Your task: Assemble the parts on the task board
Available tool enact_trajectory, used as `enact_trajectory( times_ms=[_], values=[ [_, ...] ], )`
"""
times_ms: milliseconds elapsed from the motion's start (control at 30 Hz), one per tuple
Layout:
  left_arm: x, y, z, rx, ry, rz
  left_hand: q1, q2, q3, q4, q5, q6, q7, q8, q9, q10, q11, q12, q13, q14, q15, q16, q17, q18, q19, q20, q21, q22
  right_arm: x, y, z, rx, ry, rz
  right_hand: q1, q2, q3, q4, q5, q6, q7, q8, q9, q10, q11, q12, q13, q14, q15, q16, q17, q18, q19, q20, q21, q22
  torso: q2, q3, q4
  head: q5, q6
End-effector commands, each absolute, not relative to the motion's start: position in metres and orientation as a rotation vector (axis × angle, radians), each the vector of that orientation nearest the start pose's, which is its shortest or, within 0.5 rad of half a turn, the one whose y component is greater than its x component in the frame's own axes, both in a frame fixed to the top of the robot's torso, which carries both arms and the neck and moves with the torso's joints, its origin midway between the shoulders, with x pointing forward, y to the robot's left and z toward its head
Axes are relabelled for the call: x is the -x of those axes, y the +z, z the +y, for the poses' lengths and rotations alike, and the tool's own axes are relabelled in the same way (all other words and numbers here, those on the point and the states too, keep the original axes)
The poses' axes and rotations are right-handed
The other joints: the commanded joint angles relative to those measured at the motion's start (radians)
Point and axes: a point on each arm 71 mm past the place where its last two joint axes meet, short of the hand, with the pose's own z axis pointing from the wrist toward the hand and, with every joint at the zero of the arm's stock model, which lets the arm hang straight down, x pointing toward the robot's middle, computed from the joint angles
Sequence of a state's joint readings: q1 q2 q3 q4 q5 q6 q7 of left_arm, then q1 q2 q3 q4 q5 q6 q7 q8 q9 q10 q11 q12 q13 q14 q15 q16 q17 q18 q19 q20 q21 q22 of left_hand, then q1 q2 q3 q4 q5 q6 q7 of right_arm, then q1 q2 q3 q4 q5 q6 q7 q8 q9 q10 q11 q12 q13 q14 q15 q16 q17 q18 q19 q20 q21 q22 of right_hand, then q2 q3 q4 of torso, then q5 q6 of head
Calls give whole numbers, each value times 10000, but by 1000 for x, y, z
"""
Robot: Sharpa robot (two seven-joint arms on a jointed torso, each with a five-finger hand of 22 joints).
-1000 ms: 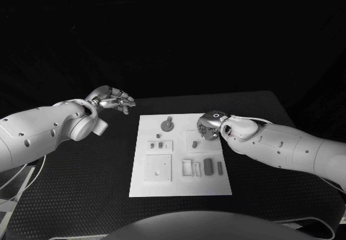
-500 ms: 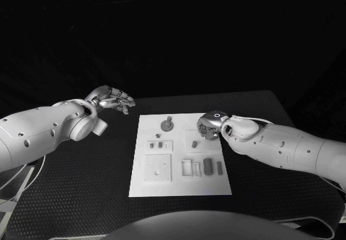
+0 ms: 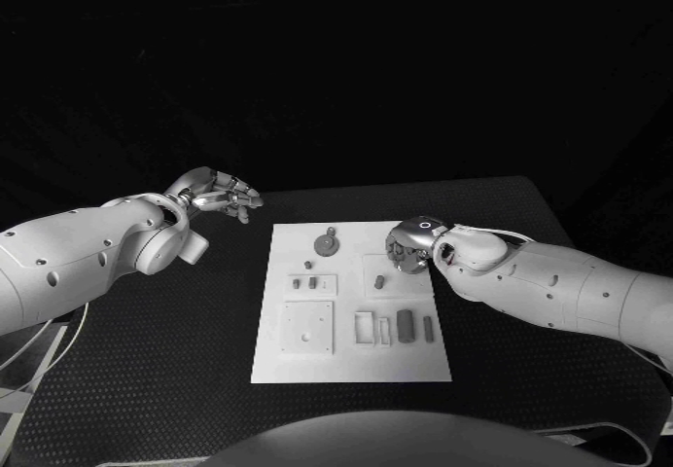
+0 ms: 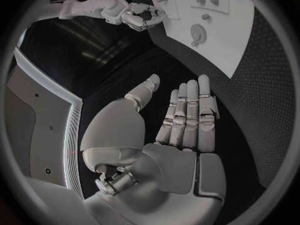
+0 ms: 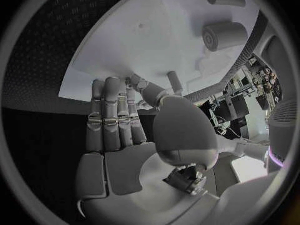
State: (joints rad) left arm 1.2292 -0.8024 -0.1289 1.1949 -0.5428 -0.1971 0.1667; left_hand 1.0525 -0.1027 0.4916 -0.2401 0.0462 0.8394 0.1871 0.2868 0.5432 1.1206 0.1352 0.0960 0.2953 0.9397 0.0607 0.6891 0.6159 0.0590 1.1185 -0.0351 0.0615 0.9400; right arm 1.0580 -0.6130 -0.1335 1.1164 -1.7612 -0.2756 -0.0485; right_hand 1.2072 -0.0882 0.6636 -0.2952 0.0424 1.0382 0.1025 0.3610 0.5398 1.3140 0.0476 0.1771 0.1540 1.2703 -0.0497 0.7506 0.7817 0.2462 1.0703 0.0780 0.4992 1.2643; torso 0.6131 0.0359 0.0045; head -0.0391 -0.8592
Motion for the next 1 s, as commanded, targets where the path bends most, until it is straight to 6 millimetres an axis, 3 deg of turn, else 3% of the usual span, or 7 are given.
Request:
enact_trajectory(
  times_ms=[33, 300, 1000],
  values=[
    [-531, -220, 283, 6858, -10059, 17466, -82, 35, -6, 80, 39, -49, -4, 20, -8, -70, -5, 59, -14, 86, 12, -44, 15, 127, 89, 3, 60, -10, -499, -313, -203, 4786, 3507, 18542, 63, -23, -21, 13, 58, 47, -9, 52, 18, 43, 34, -16, -13, -23, -75, 67, 18, 156, 50, -7, 57, 17, 0, 6, -8, 12, -7],
    [-531, -220, 283, 6847, -10078, 17460, -82, 37, -5, 88, 39, -49, -5, 22, -8, -71, -5, 62, -15, 88, 11, -49, 22, 127, 90, 1, 60, -16, -504, -299, -203, 4758, 3546, 18319, 63, -26, -18, 14, 58, 70, -20, 65, 48, 83, 19, -25, 20, 3, -90, 97, 44, 156, 88, -25, 76, 40, -2, -1, -15, -26, 5],
    [-532, -220, 284, 6869, -10042, 17459, -81, 32, -6, 105, 39, -50, -7, 25, -9, -75, -6, 69, -20, 93, 9, -67, 42, 126, 90, -1, 61, -31, -502, -292, -201, 4408, 3961, 18380, 43, -24, -17, 17, 58, 75, -24, 69, 78, 106, 11, -43, 49, 15, -99, 117, 66, 156, 110, -36, 83, 60, 2, 10, -10, -11, -20]
  ],
)
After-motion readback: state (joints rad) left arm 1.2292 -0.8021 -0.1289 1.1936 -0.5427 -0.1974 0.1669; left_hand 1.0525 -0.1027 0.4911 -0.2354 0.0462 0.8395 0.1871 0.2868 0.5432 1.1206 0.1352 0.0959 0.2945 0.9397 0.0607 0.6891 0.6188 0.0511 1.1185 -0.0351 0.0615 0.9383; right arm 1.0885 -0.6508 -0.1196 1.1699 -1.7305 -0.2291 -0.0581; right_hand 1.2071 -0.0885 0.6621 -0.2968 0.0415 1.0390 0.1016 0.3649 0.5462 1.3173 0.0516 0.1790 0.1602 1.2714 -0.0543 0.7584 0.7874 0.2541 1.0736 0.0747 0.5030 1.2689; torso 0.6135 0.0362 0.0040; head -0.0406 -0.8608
